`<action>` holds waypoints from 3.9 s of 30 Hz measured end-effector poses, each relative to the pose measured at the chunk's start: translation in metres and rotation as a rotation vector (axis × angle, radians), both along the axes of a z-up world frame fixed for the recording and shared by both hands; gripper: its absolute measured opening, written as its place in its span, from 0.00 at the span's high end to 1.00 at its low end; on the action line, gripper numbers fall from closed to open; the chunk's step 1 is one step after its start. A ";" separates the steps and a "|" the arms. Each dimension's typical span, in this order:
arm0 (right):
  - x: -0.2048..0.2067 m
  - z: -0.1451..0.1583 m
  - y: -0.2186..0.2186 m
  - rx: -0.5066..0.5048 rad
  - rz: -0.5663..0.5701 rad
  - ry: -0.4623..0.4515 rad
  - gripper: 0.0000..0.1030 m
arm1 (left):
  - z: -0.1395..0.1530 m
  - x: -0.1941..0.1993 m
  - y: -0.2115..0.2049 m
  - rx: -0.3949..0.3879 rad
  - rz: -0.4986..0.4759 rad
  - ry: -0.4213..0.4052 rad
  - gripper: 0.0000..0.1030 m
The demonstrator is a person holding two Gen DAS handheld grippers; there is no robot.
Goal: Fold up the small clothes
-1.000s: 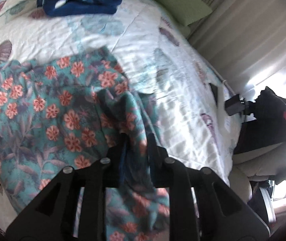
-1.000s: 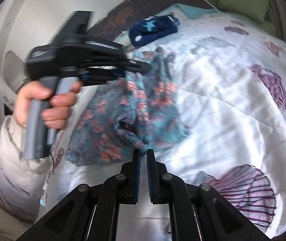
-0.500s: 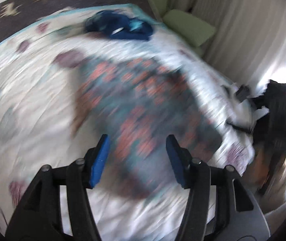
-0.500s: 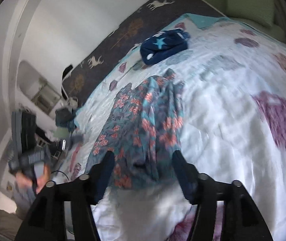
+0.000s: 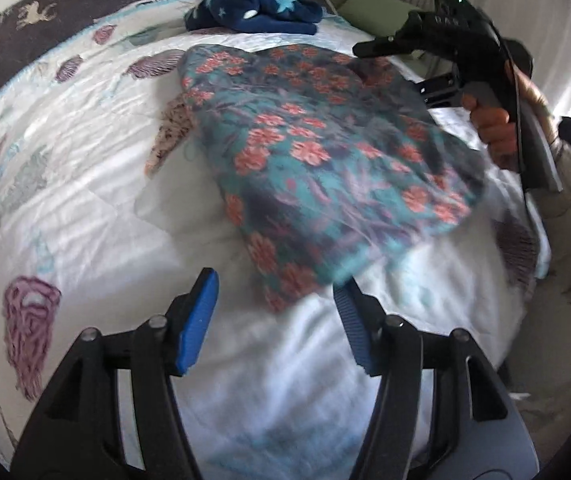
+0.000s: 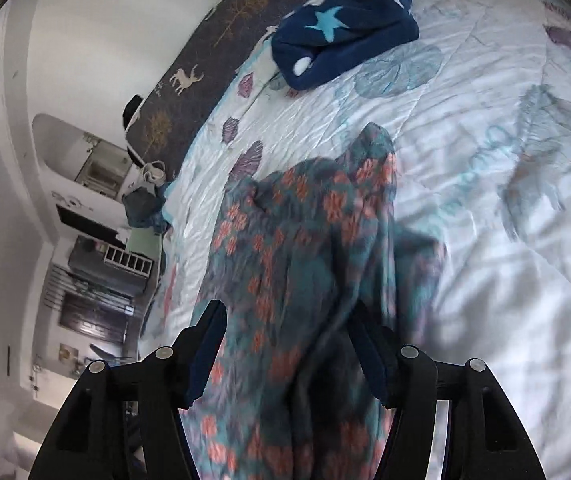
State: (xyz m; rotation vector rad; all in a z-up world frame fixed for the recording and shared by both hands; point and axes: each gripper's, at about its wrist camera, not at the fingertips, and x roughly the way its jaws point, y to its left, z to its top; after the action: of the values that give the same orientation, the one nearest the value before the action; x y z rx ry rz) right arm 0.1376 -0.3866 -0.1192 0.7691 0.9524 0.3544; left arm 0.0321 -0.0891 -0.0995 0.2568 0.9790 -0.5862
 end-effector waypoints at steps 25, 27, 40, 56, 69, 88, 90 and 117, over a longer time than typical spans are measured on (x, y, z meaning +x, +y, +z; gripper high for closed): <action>-0.036 0.028 -0.016 -0.130 -0.005 -0.072 0.67 | -0.005 0.013 0.010 -0.059 0.017 0.032 0.41; -0.052 0.028 -0.012 -0.087 0.023 -0.075 0.56 | -0.004 0.012 0.011 -0.063 0.014 0.031 0.41; 0.026 0.000 -0.002 -0.080 -0.007 -0.017 0.36 | 0.001 0.005 0.012 -0.061 0.006 0.026 0.41; 0.003 0.055 -0.016 -0.343 -0.131 -0.057 0.62 | 0.010 0.003 0.010 -0.051 -0.006 -0.021 0.41; -0.048 -0.004 0.006 -0.059 0.050 0.104 0.53 | 0.007 0.005 0.006 -0.041 0.004 -0.032 0.41; 0.042 0.034 -0.004 -0.214 -0.141 -0.066 0.98 | 0.011 0.000 0.001 -0.061 -0.025 -0.035 0.63; 0.044 0.046 -0.008 -0.222 -0.125 -0.099 0.98 | 0.011 -0.004 -0.004 -0.026 -0.041 -0.076 0.63; -0.114 0.043 -0.013 -0.131 0.008 -0.088 0.64 | 0.020 -0.015 -0.033 0.034 -0.133 -0.172 0.68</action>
State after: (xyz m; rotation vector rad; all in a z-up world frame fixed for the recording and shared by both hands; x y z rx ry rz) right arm 0.0236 -0.3995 -0.0767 0.6258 0.8872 0.3275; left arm 0.0174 -0.1226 -0.0800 0.3989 0.8100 -0.6574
